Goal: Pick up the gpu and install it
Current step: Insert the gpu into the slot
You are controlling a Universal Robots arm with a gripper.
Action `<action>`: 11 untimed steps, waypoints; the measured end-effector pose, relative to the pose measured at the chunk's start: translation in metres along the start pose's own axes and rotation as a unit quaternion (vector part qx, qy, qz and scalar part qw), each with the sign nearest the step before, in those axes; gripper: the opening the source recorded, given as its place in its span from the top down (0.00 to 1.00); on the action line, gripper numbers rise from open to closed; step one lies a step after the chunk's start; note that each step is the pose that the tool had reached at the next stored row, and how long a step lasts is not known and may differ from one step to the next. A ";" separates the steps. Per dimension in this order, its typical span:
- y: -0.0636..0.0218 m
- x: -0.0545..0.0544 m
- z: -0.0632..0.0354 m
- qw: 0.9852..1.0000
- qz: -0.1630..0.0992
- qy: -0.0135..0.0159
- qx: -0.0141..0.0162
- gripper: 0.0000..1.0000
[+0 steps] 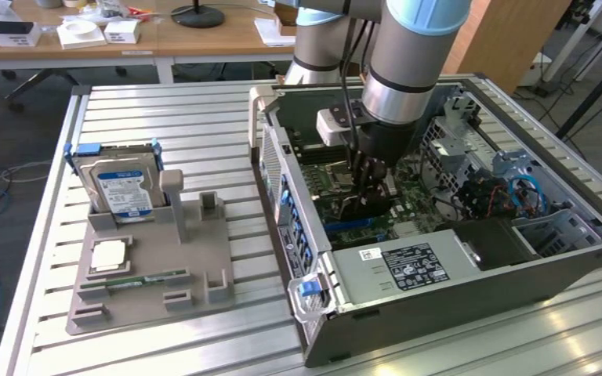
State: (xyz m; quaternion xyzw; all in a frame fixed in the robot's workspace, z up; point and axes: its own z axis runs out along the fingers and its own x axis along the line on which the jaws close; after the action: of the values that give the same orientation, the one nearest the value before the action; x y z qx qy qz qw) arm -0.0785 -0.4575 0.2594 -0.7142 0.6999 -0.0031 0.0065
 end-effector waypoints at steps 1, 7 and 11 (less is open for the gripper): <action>0.0000 0.000 0.0001 1.000 0.000 0.000 0.000 0.74; 0.0002 0.000 0.0009 1.000 0.000 0.000 0.000 0.74; 0.0003 0.000 0.0027 1.000 0.000 0.000 0.000 0.74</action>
State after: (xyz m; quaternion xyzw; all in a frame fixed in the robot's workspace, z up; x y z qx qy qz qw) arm -0.0787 -0.4575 0.2567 -0.7142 0.6999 -0.0031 0.0066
